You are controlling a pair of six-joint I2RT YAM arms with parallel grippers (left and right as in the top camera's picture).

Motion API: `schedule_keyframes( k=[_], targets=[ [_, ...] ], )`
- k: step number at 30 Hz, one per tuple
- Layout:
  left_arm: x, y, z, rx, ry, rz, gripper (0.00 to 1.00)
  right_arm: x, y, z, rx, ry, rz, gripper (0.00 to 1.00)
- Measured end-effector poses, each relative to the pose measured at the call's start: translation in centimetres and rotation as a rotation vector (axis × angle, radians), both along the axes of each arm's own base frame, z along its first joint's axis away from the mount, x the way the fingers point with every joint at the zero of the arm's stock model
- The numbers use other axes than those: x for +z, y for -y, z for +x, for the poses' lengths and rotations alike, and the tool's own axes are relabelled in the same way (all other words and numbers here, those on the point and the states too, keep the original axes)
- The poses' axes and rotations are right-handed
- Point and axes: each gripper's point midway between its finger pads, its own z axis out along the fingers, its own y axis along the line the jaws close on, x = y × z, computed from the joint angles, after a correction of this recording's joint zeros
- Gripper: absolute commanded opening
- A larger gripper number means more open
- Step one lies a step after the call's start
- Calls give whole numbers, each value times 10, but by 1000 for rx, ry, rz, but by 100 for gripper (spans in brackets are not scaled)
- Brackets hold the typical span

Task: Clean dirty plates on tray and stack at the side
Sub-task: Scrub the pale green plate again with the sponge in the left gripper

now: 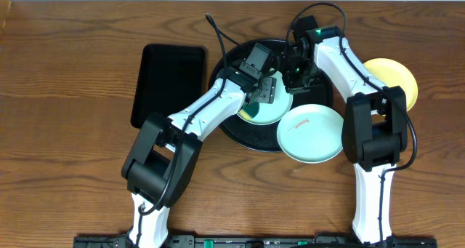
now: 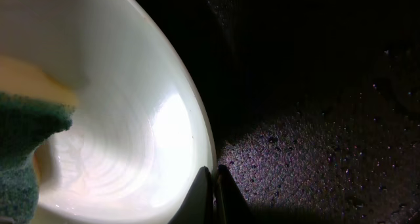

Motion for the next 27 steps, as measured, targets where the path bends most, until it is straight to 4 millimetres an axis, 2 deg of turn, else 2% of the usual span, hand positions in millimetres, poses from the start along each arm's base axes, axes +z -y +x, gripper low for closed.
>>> schedule_keyframes(
  k=[6, 11, 15, 19, 21, 27],
  targets=[
    [5, -24, 8, -23, 74, 170, 76, 0, 0, 0, 0, -1, 0, 1],
    [39, -38, 13, -65, 164, 257, 77, 0, 0, 0, 0, 0, 0, 1],
    [56, -37, 10, -93, 184, 252, 77, 0, 0, 0, 0, 0, 0, 1],
    [48, -28, -2, -141, 124, 225, 77, 0, 0, 0, 0, -1, 0, 1],
    [41, -24, -6, -155, 102, 216, 81, 0, 0, 0, 0, -1, 0, 1],
    [11, -21, -15, -173, 24, 228, 84, 0, 0, 0, 0, -1, 0, 1]
  ],
)
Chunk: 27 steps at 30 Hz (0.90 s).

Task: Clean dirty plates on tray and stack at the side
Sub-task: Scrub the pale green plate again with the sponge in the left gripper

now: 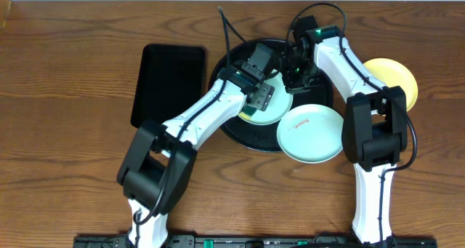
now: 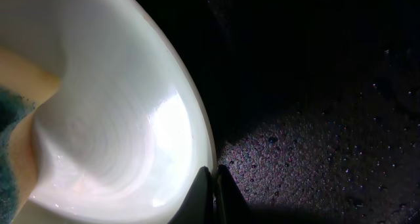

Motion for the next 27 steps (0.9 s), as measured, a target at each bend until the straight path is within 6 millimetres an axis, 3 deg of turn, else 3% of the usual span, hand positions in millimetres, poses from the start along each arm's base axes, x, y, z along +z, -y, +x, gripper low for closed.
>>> schedule_keyframes(
  k=[13, 20, 27],
  targets=[
    [-4, 4, 1, 37, -5, -28, 84, 0, 0, 0, 0, 0, 0, 1],
    [-25, 2, -1, 54, -43, -9, 84, 0, 0, 0, 0, 0, 0, 1],
    [-33, 0, 1, 70, -43, 2, 62, 0, 0, 0, 0, -2, -1, 1]
  ],
)
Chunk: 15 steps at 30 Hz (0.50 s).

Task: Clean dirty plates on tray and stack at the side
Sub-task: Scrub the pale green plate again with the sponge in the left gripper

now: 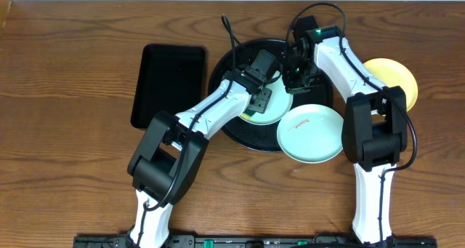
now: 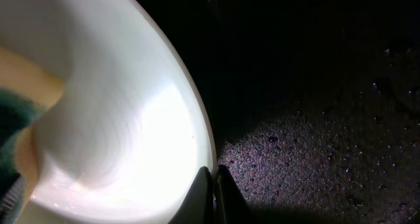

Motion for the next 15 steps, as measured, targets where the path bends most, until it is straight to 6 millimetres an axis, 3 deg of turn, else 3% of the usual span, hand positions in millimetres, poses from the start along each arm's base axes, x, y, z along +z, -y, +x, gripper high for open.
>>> schedule_keyframes(
  k=[6, 9, 13, 15],
  targets=[
    [0, 0, 1, 2, 3, -1, 33, 0, 0, 0, 0, -1, 0, 1],
    [0, 2, 0, -4, 3, 0, 28, 0, 0, 0, 0, -1, 0, 1],
    [0, 3, -1, -5, 3, -1, 9, 0, 0, 0, 0, -1, 0, 1],
    [0, 3, -1, -6, 4, -1, 8, 0, 0, 0, 0, -1, 0, 1]
  ],
)
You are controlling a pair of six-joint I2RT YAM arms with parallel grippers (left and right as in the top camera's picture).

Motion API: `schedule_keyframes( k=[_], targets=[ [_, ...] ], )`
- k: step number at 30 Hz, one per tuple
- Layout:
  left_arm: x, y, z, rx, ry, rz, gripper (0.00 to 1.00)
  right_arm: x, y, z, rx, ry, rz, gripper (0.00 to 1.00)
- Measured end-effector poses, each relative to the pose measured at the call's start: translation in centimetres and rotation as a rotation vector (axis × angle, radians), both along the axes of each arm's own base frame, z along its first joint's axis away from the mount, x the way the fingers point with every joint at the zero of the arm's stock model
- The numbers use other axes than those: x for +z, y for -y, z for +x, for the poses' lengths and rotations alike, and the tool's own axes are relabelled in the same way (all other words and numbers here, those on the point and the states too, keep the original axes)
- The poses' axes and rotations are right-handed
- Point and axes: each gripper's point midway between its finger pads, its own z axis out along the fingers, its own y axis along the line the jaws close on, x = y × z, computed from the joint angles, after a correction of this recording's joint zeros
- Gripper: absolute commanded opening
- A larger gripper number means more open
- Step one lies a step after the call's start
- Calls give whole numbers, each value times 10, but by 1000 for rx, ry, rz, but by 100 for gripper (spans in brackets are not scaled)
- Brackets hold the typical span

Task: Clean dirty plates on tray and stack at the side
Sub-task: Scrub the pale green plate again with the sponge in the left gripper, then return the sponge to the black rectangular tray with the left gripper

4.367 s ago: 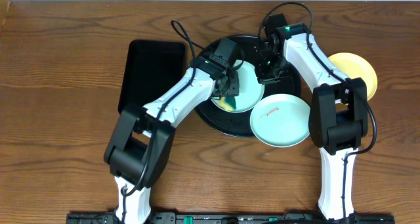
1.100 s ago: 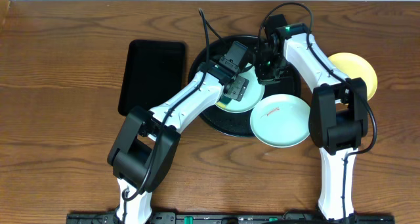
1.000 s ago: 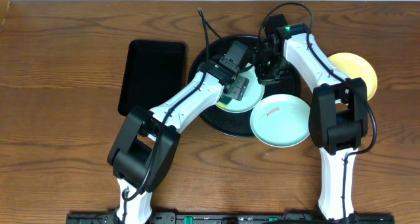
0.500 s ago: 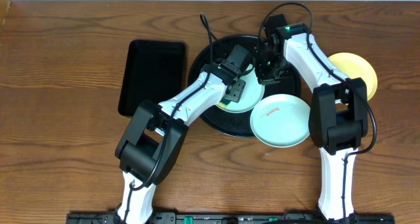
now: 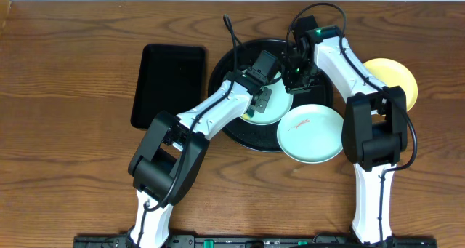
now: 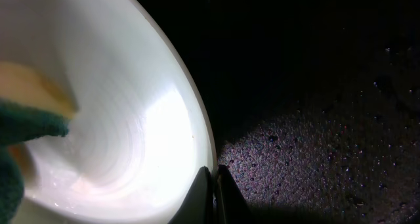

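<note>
A pale green plate (image 5: 275, 107) lies on the round black tray (image 5: 231, 126). My right gripper (image 6: 213, 184) is shut on that plate's rim (image 6: 197, 112); overhead it sits at the plate's far right edge (image 5: 296, 73). My left gripper (image 5: 259, 99) is over the plate's left half, pressing a yellow and green sponge (image 6: 26, 115) (image 5: 251, 116) into it; its fingers are hidden under the wrist. A second pale green plate (image 5: 311, 133) with a reddish smear lies on the tray's near right edge. A yellow plate (image 5: 396, 79) rests on the table to the right.
A black rectangular tray (image 5: 168, 84) lies on the wooden table left of the round one. Cables loop behind the round tray at the far side. The tray surface under my right wrist is wet and speckled (image 6: 315, 158).
The sponge has shifted on the plate: its green face shows at the left edge of the right wrist view again. The right gripper and plate have not moved.
Throughout, my right gripper stayed shut on the plate's rim on the round tray. The left gripper and sponge stood at slightly different spots on the plate at each moment, and a wet sheen shows on the plate's inside.
</note>
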Motion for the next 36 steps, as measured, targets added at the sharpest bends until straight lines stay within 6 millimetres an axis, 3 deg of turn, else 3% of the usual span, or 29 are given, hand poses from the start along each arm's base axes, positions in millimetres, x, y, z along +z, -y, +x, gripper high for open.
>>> schedule_keyframes(
  k=[8, 15, 18, 24, 28, 36],
  targets=[
    [3, 2, 1, 65, 1, -40, 7, 0, 0, 0, 0, 1, 0, 1],
    [37, 32, -2, 84, -14, -265, 8, 0, 0, 0, 0, 0, 0, 1],
    [41, 39, -5, 99, -33, -311, 7, 0, 0, 0, 0, 0, 0, 1],
    [18, 43, -1, 121, -62, -323, 7, 0, 0, 0, 0, 0, 0, 1],
    [-11, 29, 5, 164, -95, -282, 7, 0, 1, -1, 0, -5, -2, 1],
    [-21, 5, 26, 217, -88, -260, 8, 0, -1, -3, 1, -11, 9, 1]
  ],
)
